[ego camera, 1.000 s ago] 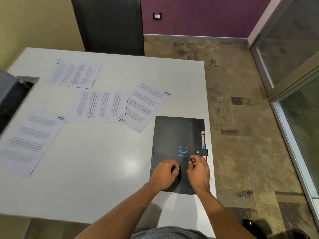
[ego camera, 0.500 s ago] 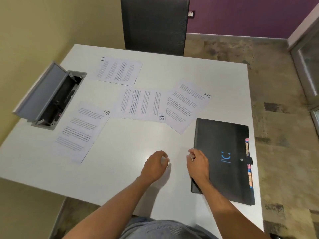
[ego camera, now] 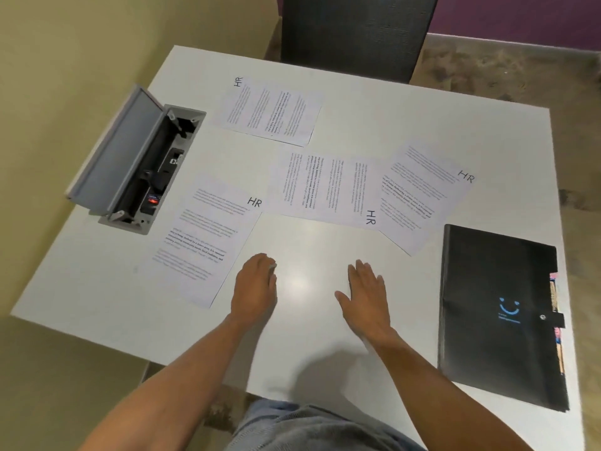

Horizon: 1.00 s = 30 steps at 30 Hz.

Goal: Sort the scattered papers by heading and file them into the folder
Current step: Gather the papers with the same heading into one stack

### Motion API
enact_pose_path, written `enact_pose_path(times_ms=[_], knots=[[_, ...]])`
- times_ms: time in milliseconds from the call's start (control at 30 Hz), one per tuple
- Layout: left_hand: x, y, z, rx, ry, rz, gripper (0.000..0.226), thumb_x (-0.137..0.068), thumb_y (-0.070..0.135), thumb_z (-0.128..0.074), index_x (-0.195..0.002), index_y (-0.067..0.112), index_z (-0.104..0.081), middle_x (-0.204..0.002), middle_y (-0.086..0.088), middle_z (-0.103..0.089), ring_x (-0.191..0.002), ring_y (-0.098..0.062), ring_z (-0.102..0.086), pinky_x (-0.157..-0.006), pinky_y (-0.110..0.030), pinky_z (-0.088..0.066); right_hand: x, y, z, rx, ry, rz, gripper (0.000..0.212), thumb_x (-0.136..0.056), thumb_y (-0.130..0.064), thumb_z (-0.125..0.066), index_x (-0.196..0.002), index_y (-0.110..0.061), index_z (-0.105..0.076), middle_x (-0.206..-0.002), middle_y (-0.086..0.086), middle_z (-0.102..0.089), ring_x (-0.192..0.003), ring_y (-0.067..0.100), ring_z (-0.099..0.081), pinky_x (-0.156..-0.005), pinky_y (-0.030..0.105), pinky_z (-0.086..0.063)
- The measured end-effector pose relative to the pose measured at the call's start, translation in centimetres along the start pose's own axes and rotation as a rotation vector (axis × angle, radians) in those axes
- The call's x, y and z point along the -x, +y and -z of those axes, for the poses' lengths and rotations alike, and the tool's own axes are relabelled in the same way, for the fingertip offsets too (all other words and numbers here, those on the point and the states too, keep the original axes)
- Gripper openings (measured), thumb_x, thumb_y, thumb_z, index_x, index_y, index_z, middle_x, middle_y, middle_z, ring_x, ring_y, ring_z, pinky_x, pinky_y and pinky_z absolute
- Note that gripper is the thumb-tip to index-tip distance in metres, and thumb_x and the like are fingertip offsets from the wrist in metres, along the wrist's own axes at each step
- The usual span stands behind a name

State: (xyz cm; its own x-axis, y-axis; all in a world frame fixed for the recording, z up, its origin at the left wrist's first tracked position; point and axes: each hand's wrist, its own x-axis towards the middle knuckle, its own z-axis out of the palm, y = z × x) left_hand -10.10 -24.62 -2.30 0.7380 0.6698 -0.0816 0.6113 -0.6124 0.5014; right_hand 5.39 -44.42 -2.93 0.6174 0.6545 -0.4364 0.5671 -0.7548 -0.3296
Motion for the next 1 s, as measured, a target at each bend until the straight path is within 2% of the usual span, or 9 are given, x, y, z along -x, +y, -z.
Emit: enact_pose_path(times_ms=[67,167,267,400,500,600,733,867,1000], knots=[[-0.7,-1.9,0.9,-0.097,0.064,0.017,0.025,-0.076,0.003,-0.064,-0.101,0.005,-0.061,-0.106,-0.011,-0.059,-0.096,-0.032,-0.058,-0.077,-0.041,-0.047,-0.5,-0.3,-0.8,0.106,-0.029,0.001,0.075,-0.099,-0.060,-0.010,-0.157,-0.014,0.002,-0.165,0.004,0.012,-0.152,0.021,0.012,-0.121,0.049,0.007],[-1.3,-4.2,1.5,-0.252,0.050,0.171,0.036,-0.082,0.014,-0.068,-0.116,0.007,-0.056,-0.129,-0.017,-0.051,-0.125,-0.035,-0.045,-0.099,-0.052,-0.037,-1.1,0.0,-1.8,0.191,-0.063,-0.006,0.098,-0.071,-0.073,0.034,-0.149,-0.015,0.021,-0.157,0.000,0.027,-0.147,0.018,0.024,-0.118,0.057,0.008],[-1.8,-5.6,1.4,-0.300,-0.016,0.323,0.039,-0.092,0.026,-0.061,-0.122,0.005,-0.049,-0.137,-0.025,-0.044,-0.131,-0.041,-0.037,-0.102,-0.060,-0.033,-1.5,0.1,-1.8,0.161,-0.095,-0.019,0.094,-0.071,-0.074,0.025,-0.143,-0.015,0.030,-0.154,-0.004,0.036,-0.142,0.015,0.034,-0.116,0.058,0.016],[-2.2,-5.8,1.6,-0.336,-0.047,0.315,0.033,-0.093,0.024,-0.055,-0.117,0.002,-0.048,-0.112,-0.025,-0.052,-0.103,-0.041,-0.052,-0.074,-0.050,-0.050,-1.5,0.2,-2.1,0.150,-0.084,0.006,0.096,-0.074,-0.076,0.024,-0.147,-0.014,0.024,-0.158,-0.001,0.030,-0.143,0.019,0.033,-0.112,0.055,0.022],[-2.6,-5.5,2.1,-0.335,-0.002,0.254,0.023,-0.087,0.002,-0.053,-0.110,0.001,-0.048,-0.090,-0.019,-0.050,-0.075,-0.035,-0.052,-0.053,-0.040,-0.046,-1.6,0.5,-2.4,0.156,-0.077,0.012,0.097,-0.074,-0.075,0.028,-0.150,-0.015,0.019,-0.159,0.000,0.026,-0.145,0.019,0.032,-0.112,0.056,0.020],[-3.0,-5.1,2.5,-0.418,0.002,0.221,0.040,-0.082,-0.006,-0.055,-0.122,-0.003,-0.050,-0.083,-0.021,-0.053,-0.064,-0.034,-0.054,-0.046,-0.036,-0.046,-1.6,0.4,-2.2,0.146,-0.087,0.008,0.093,-0.078,-0.076,0.017,-0.149,-0.015,0.020,-0.159,0.000,0.027,-0.145,0.018,0.031,-0.113,0.057,0.020],[-3.4,-5.0,2.9,-0.470,-0.038,0.221,0.060,-0.079,-0.005,-0.065,-0.135,-0.002,-0.044,-0.080,-0.020,-0.057,-0.060,-0.031,-0.058,-0.042,-0.035,-0.048,-1.5,0.1,-1.7,0.164,-0.122,-0.007,0.103,-0.063,-0.077,0.036,-0.144,-0.014,0.029,-0.153,-0.002,0.037,-0.143,0.019,0.034,-0.113,0.058,0.018],[-3.5,-4.2,4.0,-0.450,-0.072,0.220,0.065,-0.088,0.003,-0.059,-0.146,0.008,-0.030,-0.096,-0.017,-0.061,-0.071,-0.032,-0.064,-0.055,-0.039,-0.050,-1.5,-0.6,-0.7,0.164,-0.148,-0.029,0.080,-0.100,-0.060,-0.018,-0.152,-0.014,0.021,-0.161,0.003,0.028,-0.149,0.023,0.025,-0.118,0.059,0.011],[-3.3,-0.7,4.8,-0.270,-0.095,0.289,0.062,-0.093,0.007,-0.046,-0.149,0.016,-0.021,-0.113,-0.012,-0.060,-0.092,-0.036,-0.062,-0.079,-0.045,-0.048,-1.5,-1.3,-0.1,-0.129,-0.032,-0.066,0.068,-0.101,-0.050,-0.038,-0.156,-0.015,-0.018,-0.166,0.003,-0.001,-0.153,0.019,0.007,-0.120,0.047,0.009]])
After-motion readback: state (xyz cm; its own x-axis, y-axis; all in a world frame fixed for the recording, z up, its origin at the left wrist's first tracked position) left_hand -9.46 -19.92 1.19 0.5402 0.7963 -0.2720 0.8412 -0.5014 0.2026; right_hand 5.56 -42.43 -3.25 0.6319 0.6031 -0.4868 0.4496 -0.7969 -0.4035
